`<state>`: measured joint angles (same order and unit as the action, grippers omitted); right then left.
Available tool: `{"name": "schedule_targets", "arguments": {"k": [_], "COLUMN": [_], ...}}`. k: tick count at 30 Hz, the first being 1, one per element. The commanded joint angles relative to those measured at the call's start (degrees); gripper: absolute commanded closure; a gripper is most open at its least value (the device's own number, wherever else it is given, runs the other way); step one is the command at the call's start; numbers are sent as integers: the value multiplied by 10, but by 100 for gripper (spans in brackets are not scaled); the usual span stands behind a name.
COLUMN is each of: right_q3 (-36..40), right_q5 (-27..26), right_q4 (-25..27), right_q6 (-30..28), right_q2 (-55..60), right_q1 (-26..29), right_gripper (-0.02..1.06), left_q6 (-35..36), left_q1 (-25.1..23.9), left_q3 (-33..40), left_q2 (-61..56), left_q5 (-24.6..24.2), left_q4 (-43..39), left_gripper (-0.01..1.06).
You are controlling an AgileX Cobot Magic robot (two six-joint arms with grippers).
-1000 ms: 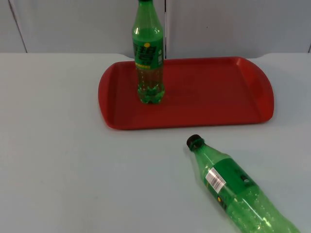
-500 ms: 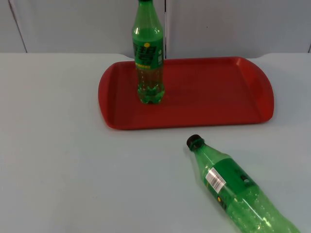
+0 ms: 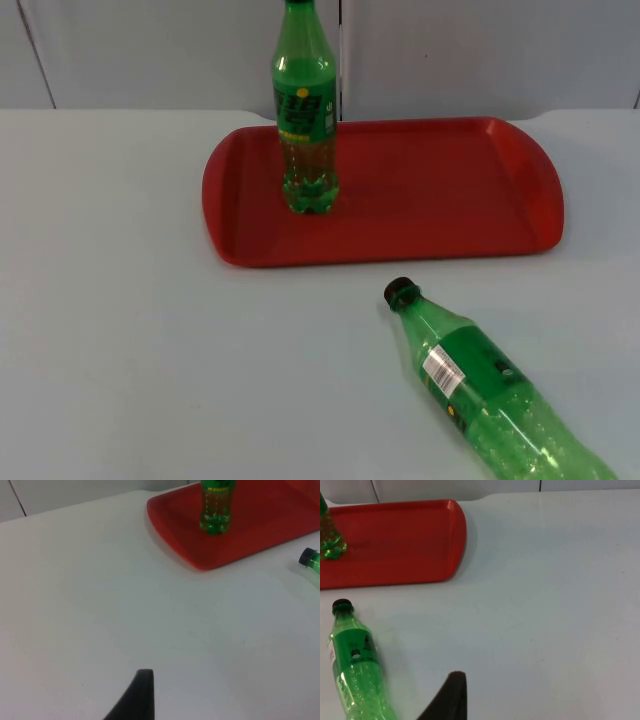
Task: Place the bottle upright on the tray.
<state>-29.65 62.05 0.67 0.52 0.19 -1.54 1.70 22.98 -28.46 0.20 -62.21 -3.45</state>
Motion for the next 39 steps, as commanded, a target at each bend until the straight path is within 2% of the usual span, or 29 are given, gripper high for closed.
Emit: {"name": "schedule_targets", "arguments": {"k": [1, 39], "right_q3": [1, 1], "right_q5": [-4, -4], "right_q4": [0, -1], "right_q6": [-1, -1], "right_q2": [-2, -2], "right_q1": [3, 3], "right_gripper": [0, 0], "left_q6": [4, 4], "left_q1": [3, 3], "left_q3": [2, 2], "left_q2": [-2, -2], "left_q5": [5, 5], "left_q4": [-2, -1], "left_gripper": [0, 0]}}
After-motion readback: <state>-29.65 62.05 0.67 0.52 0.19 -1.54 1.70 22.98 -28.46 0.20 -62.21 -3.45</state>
